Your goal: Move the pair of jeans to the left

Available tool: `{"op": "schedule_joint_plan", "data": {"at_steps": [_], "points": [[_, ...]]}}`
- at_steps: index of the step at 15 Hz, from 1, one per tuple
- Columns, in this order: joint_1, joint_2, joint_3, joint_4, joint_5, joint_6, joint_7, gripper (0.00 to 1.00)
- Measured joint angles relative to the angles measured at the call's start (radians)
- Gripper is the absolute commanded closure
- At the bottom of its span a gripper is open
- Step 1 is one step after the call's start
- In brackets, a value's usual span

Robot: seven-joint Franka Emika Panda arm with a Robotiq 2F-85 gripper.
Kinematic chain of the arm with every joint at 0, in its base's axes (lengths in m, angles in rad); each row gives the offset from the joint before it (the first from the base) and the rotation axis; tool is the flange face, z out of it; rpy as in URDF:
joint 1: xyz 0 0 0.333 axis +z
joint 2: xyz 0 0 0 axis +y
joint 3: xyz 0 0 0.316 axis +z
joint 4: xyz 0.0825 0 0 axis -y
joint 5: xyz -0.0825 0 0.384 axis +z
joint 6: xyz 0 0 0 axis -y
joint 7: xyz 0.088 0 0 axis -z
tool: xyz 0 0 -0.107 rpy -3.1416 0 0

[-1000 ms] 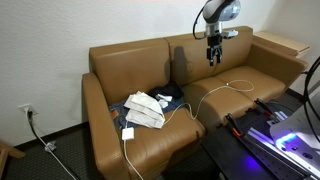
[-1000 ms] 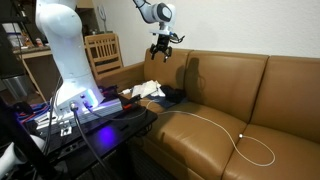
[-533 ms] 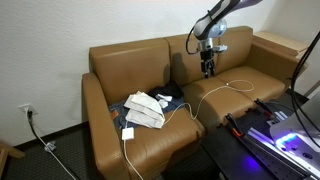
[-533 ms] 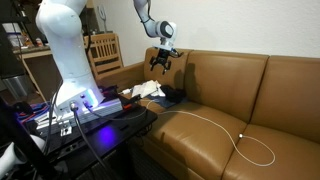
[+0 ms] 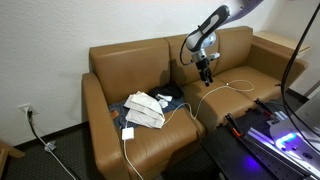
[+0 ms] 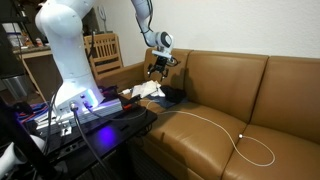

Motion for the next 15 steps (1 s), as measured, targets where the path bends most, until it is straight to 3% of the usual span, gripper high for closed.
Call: {"op": "schedule_joint_plan", "data": {"at_steps": [5, 10, 13, 15], "points": [[-0.010, 0.029, 0.009, 0.033, 0.016, 0.024, -0.004, 0.00], [-0.023, 0.223, 0.044, 0.169, 0.074, 0.275, 0.012, 0.00], [0.015, 0.338, 0.042, 0.251, 0.054, 0.433, 0.094, 0.00], [0.046, 0.393, 0.038, 0.298, 0.046, 0.468, 0.144, 0.00]]}}
